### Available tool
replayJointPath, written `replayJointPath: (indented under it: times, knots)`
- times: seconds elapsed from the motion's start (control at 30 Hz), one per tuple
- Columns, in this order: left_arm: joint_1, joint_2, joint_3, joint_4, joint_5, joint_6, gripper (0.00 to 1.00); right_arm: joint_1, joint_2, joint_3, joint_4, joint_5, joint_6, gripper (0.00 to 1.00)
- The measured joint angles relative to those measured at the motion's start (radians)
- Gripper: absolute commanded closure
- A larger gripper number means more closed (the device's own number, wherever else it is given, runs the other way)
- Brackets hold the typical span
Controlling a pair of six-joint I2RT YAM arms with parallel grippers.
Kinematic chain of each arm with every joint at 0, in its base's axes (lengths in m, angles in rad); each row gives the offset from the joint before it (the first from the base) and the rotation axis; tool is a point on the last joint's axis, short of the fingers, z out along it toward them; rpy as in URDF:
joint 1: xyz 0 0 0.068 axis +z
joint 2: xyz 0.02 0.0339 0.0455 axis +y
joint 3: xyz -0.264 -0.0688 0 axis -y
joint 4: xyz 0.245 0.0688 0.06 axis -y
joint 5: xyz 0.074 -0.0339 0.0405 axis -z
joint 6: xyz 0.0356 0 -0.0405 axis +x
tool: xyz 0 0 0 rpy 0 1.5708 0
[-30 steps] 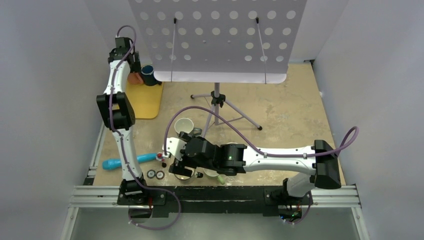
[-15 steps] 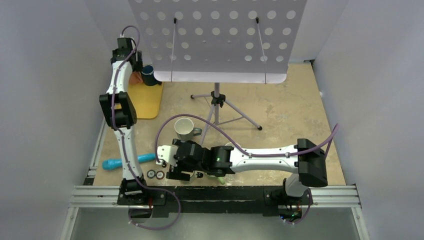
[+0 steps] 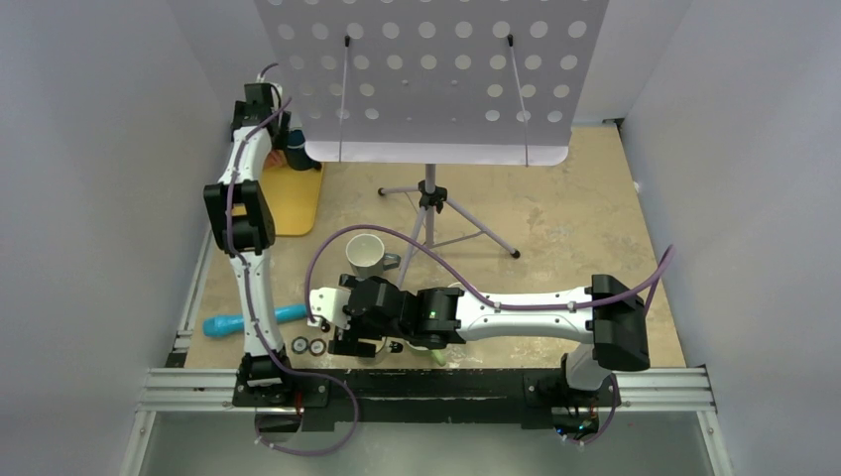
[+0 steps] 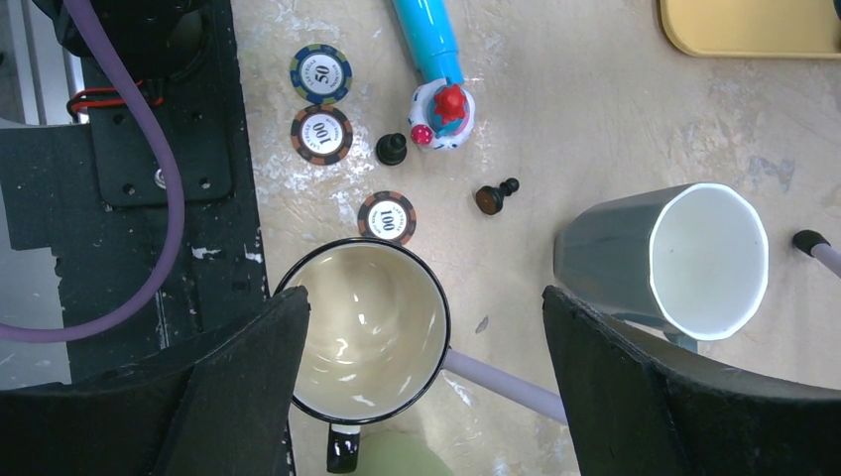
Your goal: Turn the mug right side up
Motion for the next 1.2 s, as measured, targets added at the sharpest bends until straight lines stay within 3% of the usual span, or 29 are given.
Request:
replayJointPath:
  times: [0.2, 0.33, 0.4, 0.57, 0.77, 0.9, 0.97, 1.2]
  knots:
    - [0.022, -0.128, -0.217, 0.056, 0.047, 0.023, 0.13, 0.0, 0.0, 0.0, 0.0, 0.0, -0.01, 0.1]
    - [0.039, -0.208, -0.329, 0.056, 0.082, 0.035, 0.24, 0.0, 0.0, 0.0, 0.0, 0.0, -0.013, 0.1]
    - [0.048, -0.217, -0.332, 0.039, 0.109, 0.02, 0.25, 0.0, 0.0, 0.0, -0.001, 0.0, -0.013, 0.1]
    - [0.08, -0.252, -0.353, 0.0, 0.177, -0.056, 0.14, 0.0, 0.0, 0.0, -0.002, 0.0, -0.013, 0.1]
    - [0.121, -0.385, -0.562, -0.021, 0.218, -0.115, 0.0, -0.001, 0.0, 0.0, -0.007, 0.0, -0.013, 0.1]
    - [0.129, -0.447, -0.67, -0.008, 0.241, -0.117, 0.0, -0.001, 0.0, 0.0, -0.014, 0.0, -0.012, 0.1]
    - [0.128, -0.468, -0.698, 0.0, 0.259, -0.115, 0.05, -0.001, 0.0, 0.0, -0.015, 0.0, -0.012, 0.1]
    - [0.126, -0.477, -0.706, 0.015, 0.304, -0.095, 0.4, -0.001, 0.0, 0.0, -0.017, 0.0, -0.012, 0.1]
